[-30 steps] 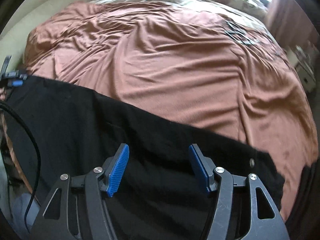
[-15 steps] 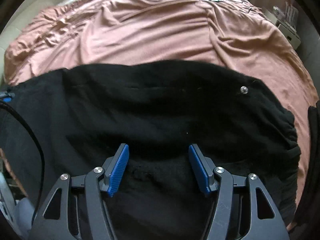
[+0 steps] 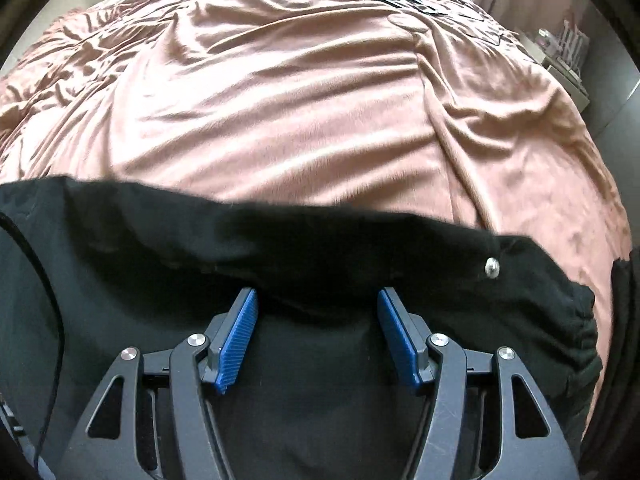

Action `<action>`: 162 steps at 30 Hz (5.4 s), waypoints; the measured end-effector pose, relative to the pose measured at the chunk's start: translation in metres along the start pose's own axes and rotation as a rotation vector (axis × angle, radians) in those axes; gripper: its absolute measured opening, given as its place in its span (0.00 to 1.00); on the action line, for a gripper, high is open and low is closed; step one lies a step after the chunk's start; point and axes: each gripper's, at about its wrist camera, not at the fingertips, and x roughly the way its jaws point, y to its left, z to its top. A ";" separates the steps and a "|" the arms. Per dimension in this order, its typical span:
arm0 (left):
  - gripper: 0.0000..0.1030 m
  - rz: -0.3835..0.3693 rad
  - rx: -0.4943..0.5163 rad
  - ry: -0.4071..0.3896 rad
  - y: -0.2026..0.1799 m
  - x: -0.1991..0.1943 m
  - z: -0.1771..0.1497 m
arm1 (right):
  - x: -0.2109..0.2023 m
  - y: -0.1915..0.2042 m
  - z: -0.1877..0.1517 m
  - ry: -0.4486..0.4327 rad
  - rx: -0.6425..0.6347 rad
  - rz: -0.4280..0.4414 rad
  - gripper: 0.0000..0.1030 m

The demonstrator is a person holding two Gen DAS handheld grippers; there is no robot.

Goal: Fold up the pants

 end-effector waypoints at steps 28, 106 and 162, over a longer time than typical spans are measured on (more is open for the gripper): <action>0.62 -0.220 -0.033 -0.109 0.120 -0.116 -0.098 | -0.125 -0.015 -0.060 -0.201 0.127 0.184 0.59; 0.13 -0.376 -0.283 -0.411 0.220 -0.086 -0.174 | -0.115 0.038 -0.178 -0.194 0.269 0.413 0.82; 0.06 -0.538 -0.601 -0.246 0.227 -0.046 -0.182 | 0.018 0.203 0.012 0.125 -0.010 0.318 0.03</action>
